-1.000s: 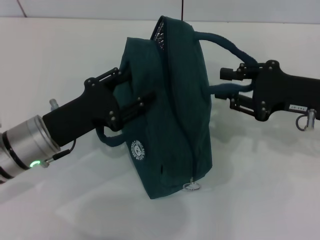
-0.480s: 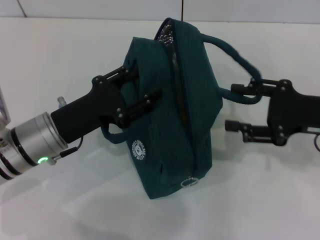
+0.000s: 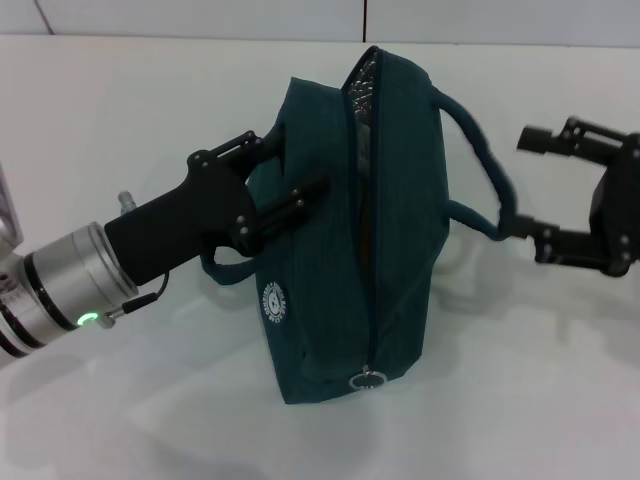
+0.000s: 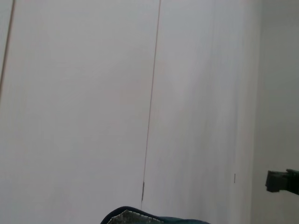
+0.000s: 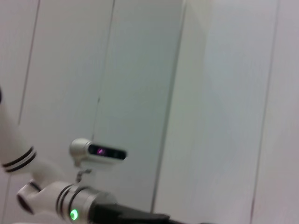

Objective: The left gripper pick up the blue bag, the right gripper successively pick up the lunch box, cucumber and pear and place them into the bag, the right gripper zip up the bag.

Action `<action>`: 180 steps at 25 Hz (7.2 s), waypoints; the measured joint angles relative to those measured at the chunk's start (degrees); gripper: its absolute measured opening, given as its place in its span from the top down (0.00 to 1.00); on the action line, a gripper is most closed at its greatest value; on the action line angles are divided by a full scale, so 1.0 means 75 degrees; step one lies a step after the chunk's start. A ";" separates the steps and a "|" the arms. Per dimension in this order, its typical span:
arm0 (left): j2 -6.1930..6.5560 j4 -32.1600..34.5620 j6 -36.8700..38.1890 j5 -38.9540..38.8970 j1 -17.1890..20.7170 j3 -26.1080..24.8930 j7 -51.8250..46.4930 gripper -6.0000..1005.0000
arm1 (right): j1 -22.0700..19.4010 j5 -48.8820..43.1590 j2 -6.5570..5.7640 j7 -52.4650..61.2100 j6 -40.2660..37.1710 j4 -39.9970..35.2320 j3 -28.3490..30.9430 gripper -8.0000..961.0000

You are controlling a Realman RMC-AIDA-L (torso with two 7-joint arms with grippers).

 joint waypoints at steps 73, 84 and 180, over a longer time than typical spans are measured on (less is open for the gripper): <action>-0.0059 -0.0274 0.0286 -0.0080 -0.0110 0.0238 0.0073 0.38 | 0.1195 -0.0208 0.0023 0.0867 0.3192 0.0227 -0.5565 0.90; -0.0055 -0.0284 0.0481 -0.0174 -0.0107 0.0213 0.0083 0.38 | 0.1013 0.0040 -0.0002 -0.0051 0.2612 0.0290 -0.5038 0.95; 0.0047 -0.0217 0.0121 -0.1307 -0.0077 0.0715 -0.0502 0.37 | 0.0647 -0.2608 -0.0009 0.1011 0.0227 0.0861 -0.0623 0.57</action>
